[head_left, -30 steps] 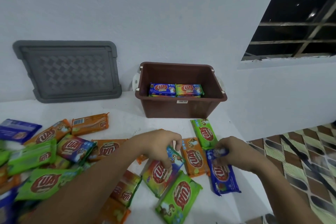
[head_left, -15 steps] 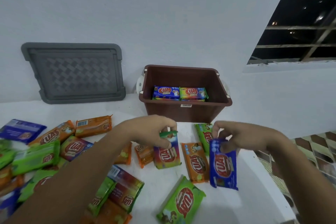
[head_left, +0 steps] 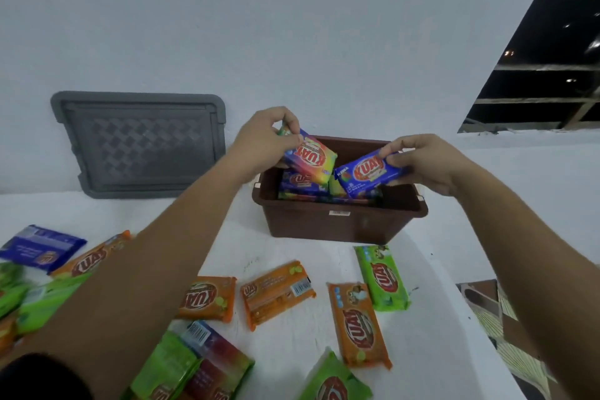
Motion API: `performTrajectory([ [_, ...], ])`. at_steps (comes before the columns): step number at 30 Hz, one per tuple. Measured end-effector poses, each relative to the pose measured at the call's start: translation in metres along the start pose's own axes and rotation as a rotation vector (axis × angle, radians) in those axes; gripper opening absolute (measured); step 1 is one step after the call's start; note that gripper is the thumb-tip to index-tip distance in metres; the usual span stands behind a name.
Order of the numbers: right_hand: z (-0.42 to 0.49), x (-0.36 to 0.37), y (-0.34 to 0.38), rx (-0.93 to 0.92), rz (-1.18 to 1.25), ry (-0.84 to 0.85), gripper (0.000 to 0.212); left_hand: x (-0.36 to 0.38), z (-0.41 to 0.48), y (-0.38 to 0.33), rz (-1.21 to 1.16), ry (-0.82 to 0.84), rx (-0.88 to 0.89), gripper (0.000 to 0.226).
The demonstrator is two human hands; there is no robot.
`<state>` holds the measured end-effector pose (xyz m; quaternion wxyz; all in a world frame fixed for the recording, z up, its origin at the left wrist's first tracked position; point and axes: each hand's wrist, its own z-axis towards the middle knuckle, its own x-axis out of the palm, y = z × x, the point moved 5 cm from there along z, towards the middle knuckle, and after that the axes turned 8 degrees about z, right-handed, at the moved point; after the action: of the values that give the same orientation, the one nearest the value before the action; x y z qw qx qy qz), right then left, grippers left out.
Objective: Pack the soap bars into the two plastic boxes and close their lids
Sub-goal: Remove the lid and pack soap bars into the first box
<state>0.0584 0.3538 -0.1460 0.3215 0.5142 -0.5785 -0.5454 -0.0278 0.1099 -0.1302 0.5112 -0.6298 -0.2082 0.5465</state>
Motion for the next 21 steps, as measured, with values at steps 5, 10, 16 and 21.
performTrajectory([
  [5,0.047,0.009,-0.015,0.007,-0.081,-0.220,0.010,0.035,0.045,0.035,0.134,-0.134,-0.116,0.013],
  [10,0.077,0.018,-0.032,0.045,-0.172,-0.335,0.016,0.058,0.067,0.055,0.208,-0.122,-0.186,0.012],
  [16,0.091,0.022,-0.048,0.067,-0.243,-0.404,0.020,0.070,0.071,0.067,0.232,-0.072,-0.223,0.012],
  [21,0.090,0.025,-0.054,0.087,-0.449,-0.319,0.036,0.078,0.066,0.073,0.351,0.073,-0.222,0.044],
])
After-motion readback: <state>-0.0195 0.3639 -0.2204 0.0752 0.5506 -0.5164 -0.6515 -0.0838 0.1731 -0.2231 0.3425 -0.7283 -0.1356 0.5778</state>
